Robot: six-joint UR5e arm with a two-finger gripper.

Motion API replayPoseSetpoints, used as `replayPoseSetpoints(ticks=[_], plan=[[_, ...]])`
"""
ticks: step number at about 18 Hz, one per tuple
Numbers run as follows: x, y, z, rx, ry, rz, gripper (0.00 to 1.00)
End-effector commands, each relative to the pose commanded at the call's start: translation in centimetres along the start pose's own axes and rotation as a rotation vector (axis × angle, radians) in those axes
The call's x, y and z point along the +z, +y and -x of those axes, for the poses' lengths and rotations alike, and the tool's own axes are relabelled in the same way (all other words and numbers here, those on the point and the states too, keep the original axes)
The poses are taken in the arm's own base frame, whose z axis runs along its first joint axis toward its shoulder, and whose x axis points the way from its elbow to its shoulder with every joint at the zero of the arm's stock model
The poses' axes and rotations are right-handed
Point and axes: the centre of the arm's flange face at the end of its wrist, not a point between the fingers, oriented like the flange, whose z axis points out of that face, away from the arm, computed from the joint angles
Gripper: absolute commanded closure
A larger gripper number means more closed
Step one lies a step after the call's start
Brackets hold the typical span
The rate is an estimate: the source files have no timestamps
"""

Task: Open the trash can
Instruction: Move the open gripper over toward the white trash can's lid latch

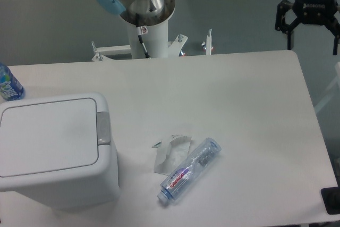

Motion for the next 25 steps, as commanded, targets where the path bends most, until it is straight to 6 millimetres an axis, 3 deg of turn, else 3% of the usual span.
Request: replayPoseSetpoints(ticks=[6,9,18,21,25], plan=[[0.0,0.0,-0.1,-0.005,0.0,0.0,0.0],[-0.3,-0.8,-0.4,-0.095,0.0,-0.007,0.0],[0.7,-9.9,-4.1,-0.426,0.016,-0.088,0.0],[1.4,-13.4,-6.6,-0.544,0.068,-0.103,0.0],[1.4,-16.5,-9.1,-0.662,0.12,-0.114,0.0]])
